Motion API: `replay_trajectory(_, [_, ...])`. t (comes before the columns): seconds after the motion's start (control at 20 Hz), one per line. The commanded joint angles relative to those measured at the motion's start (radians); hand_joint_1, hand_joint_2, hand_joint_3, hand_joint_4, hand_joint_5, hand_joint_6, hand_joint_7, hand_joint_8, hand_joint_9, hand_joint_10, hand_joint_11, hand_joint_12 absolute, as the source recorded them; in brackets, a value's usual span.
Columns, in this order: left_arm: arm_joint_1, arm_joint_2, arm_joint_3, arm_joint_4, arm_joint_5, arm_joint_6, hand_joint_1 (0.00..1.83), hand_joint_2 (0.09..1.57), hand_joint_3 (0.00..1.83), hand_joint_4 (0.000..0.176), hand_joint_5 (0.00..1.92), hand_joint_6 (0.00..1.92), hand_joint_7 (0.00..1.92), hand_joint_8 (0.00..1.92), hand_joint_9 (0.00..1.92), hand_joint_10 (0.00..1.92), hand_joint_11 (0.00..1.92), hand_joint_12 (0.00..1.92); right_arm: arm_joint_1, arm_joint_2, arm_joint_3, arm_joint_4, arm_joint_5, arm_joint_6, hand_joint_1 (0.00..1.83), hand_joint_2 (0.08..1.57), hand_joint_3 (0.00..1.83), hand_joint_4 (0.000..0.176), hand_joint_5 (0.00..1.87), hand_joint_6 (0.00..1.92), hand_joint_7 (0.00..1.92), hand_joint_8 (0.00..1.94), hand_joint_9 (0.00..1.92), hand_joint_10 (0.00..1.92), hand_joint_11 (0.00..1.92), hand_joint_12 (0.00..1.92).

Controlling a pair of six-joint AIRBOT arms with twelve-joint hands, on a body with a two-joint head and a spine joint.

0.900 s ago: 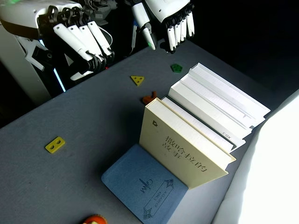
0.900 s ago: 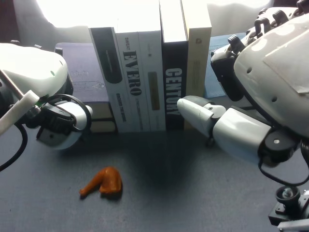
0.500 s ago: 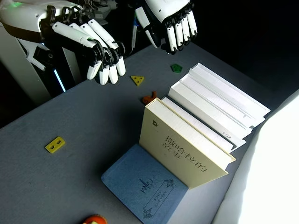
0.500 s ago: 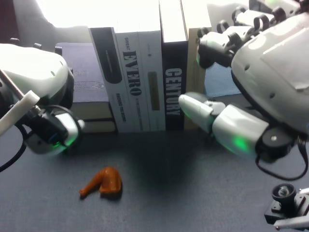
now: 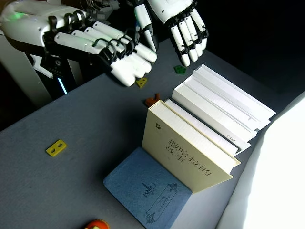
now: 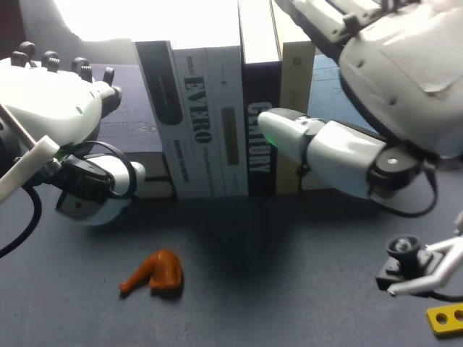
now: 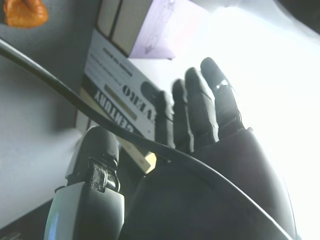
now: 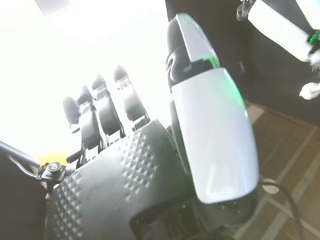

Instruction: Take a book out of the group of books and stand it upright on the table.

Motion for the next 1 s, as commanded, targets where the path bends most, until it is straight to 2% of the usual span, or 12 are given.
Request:
replay_trajectory(0.0, [-0.011, 0.001, -0.002, 0.097, 0.006, 0.004, 0.21, 1.39, 0.00, 0.000, 0.01, 0.00, 0.00, 0.00, 0.00, 0.00, 0.00, 0.00, 0.018, -0.001, 0.007, -0.089, 0.077, 0.001, 0.01, 1.22, 0.00, 0.000, 0.00, 0.00, 0.04, 0.00, 0.04, 0.01, 0.00, 0.32])
replay_trajectory(0.05, [-0.011, 0.001, -0.002, 0.097, 0.006, 0.004, 0.20, 1.38, 0.00, 0.001, 0.00, 0.00, 0.00, 0.00, 0.00, 0.00, 0.00, 0.00, 0.023, -0.008, 0.014, -0.083, 0.078, 0.001, 0.01, 1.22, 0.00, 0.000, 0.00, 0.00, 0.03, 0.00, 0.02, 0.01, 0.00, 0.22])
replay_trajectory(0.1, [-0.011, 0.001, -0.002, 0.097, 0.006, 0.004, 0.22, 1.38, 0.00, 0.002, 0.00, 0.00, 0.00, 0.00, 0.00, 0.00, 0.00, 0.00, 0.035, -0.017, 0.019, -0.046, 0.074, -0.004, 0.02, 1.21, 0.00, 0.000, 0.00, 0.00, 0.04, 0.00, 0.03, 0.01, 0.00, 0.24])
replay_trajectory(0.15, [-0.011, 0.001, -0.002, 0.097, 0.006, 0.004, 0.22, 1.37, 0.00, 0.005, 0.00, 0.00, 0.00, 0.00, 0.00, 0.00, 0.00, 0.00, 0.043, -0.026, 0.022, -0.025, 0.072, -0.012, 0.00, 1.21, 0.00, 0.000, 0.00, 0.00, 0.02, 0.00, 0.01, 0.00, 0.00, 0.16])
replay_trajectory(0.25, [-0.011, 0.001, -0.002, 0.098, 0.006, 0.004, 0.27, 1.36, 0.00, 0.000, 0.01, 0.00, 0.00, 0.00, 0.00, 0.00, 0.00, 0.00, 0.045, -0.047, 0.031, -0.021, 0.072, -0.040, 0.01, 1.21, 0.00, 0.000, 0.00, 0.00, 0.02, 0.00, 0.00, 0.00, 0.00, 0.01])
replay_trajectory(0.3, [-0.011, 0.001, -0.002, 0.098, 0.006, 0.004, 0.21, 1.37, 0.00, 0.000, 0.00, 0.00, 0.00, 0.00, 0.00, 0.00, 0.00, 0.00, 0.044, -0.059, 0.038, -0.021, 0.074, -0.053, 0.02, 1.21, 0.00, 0.000, 0.00, 0.00, 0.02, 0.00, 0.00, 0.00, 0.00, 0.00])
replay_trajectory(0.55, [-0.011, 0.001, -0.001, 0.098, 0.006, 0.004, 0.23, 1.37, 0.00, 0.006, 0.00, 0.00, 0.00, 0.00, 0.00, 0.00, 0.00, 0.00, 0.047, -0.127, 0.107, -0.008, 0.089, -0.059, 0.01, 1.21, 0.00, 0.000, 0.00, 0.00, 0.02, 0.00, 0.00, 0.00, 0.00, 0.00])
replay_trajectory(0.65, [-0.011, 0.001, -0.002, 0.098, 0.006, 0.004, 0.26, 1.37, 0.00, 0.001, 0.00, 0.00, 0.00, 0.00, 0.00, 0.00, 0.00, 0.00, 0.048, -0.153, 0.134, -0.008, 0.091, -0.060, 0.00, 1.21, 0.00, 0.000, 0.00, 0.00, 0.02, 0.00, 0.00, 0.00, 0.00, 0.00])
replay_trajectory(0.85, [-0.012, 0.001, -0.001, 0.098, 0.006, 0.004, 0.20, 1.39, 0.00, 0.000, 0.01, 0.00, 0.00, 0.00, 0.00, 0.00, 0.00, 0.00, 0.051, -0.197, 0.187, -0.008, 0.096, -0.054, 0.00, 1.20, 0.00, 0.000, 0.01, 0.00, 0.03, 0.01, 0.00, 0.00, 0.00, 0.00])
replay_trajectory(0.9, [-0.012, 0.001, -0.001, 0.098, 0.006, 0.004, 0.19, 1.39, 0.00, 0.000, 0.00, 0.00, 0.00, 0.00, 0.00, 0.00, 0.00, 0.00, 0.053, -0.207, 0.202, -0.008, 0.096, -0.050, 0.00, 1.20, 0.00, 0.003, 0.01, 0.00, 0.02, 0.00, 0.00, 0.00, 0.00, 0.00])
replay_trajectory(0.95, [-0.012, 0.001, -0.001, 0.098, 0.006, 0.004, 0.19, 1.39, 0.00, 0.000, 0.00, 0.00, 0.00, 0.00, 0.00, 0.00, 0.00, 0.00, 0.055, -0.214, 0.212, -0.008, 0.096, -0.045, 0.00, 1.21, 0.00, 0.014, 0.02, 0.01, 0.01, 0.00, 0.00, 0.00, 0.00, 0.00])
